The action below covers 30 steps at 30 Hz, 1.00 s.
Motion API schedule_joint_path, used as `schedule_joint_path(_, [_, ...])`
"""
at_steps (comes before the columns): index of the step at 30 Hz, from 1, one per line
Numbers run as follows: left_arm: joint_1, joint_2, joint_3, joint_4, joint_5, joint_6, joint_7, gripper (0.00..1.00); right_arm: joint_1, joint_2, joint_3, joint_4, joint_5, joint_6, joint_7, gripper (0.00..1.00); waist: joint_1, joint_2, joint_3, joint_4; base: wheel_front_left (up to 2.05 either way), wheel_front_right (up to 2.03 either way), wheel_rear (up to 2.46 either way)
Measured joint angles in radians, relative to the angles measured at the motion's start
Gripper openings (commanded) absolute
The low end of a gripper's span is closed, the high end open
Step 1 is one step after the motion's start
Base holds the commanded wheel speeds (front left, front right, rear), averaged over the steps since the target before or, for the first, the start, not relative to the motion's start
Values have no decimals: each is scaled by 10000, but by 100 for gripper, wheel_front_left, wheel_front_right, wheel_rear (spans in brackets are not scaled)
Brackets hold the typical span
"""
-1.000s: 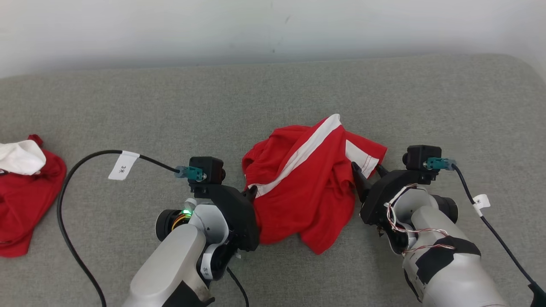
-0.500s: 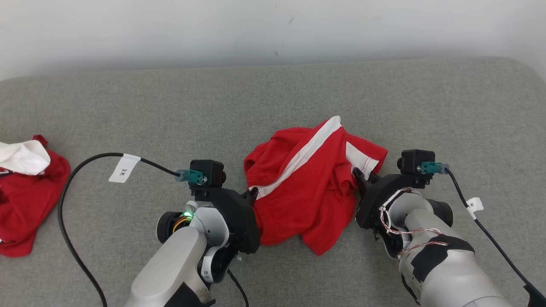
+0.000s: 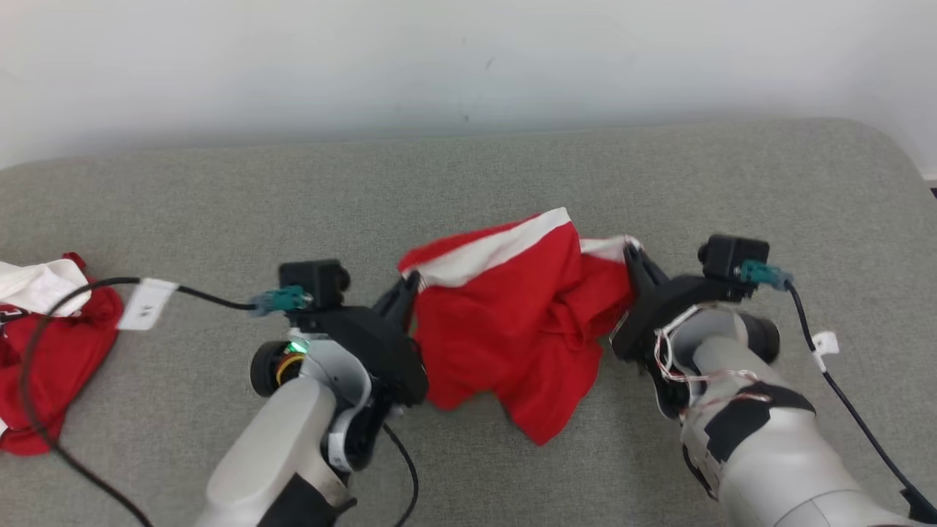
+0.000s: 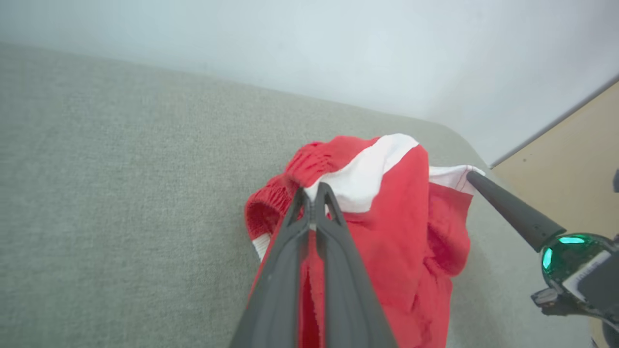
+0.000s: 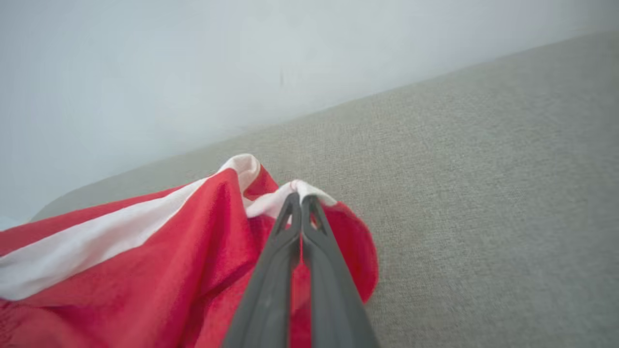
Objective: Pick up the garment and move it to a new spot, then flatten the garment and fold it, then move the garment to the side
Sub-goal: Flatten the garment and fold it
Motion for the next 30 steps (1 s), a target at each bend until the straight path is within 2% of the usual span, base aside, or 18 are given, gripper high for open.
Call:
schedule_joint_path(3, [-36, 36, 698, -474, -621, -288, -579, 0, -198, 2, 198, -1058, 368, 0, -198, 0, -1, 0, 13, -60, 0, 0, 0])
schedule_joint_path(6, [-346, 267, 1285, -1168, -1281, -648, -644, 0, -570, -90, 558, -2497, 596, 0, -286, 0, 0, -1, 162, -145, 0, 0, 0])
schedule_joint_path(9, [-1265, 1168, 1396, -1799, -1124, -779, -178, 0, -1347, -700, 734, -3699, 1058, 0, -111, 0, 0, -2, 464, -234, 0, 0, 0])
schedule_joint_path(11, [-1994, 1643, 1678, -2010, -1110, -744, 125, 0, -2019, -1315, 901, -3994, 972, 0, 136, 0, 0, -1, 750, -296, 0, 0, 0])
schedule_joint_path(13, [-2794, 1918, 2069, -2155, -1233, -675, 268, 0, -2749, -1661, 840, -3975, 984, 0, 353, 0, 1, 0, 1081, -365, 0, 0, 0])
schedule_joint_path(18, [-4359, 2305, 3062, -2092, -1386, -357, -366, 0, -4606, -1981, 686, -3252, 176, 0, -13, 0, 2, 0, 1923, -563, 0, 0, 0])
schedule_joint_path(23, [-5435, 2403, 3200, -2153, -665, -339, -1611, 0, -5947, -2011, -15, -2903, -738, 15, -464, 0, 3, 1, 2456, -750, 0, 0, 0])
schedule_joint_path(27, [-6168, 2226, 3319, -2429, -454, -612, -2732, 0, -6492, -2157, -1461, -4521, -2136, 19, -508, 0, 2, 0, 2841, -904, 0, 0, 0])
schedule_joint_path(30, [-6047, 2082, 3181, -2606, -382, -872, -3005, 0, -5892, -2203, -1906, -5271, -3097, 15, -533, 0, 0, 0, 3020, -939, 0, 0, 0])
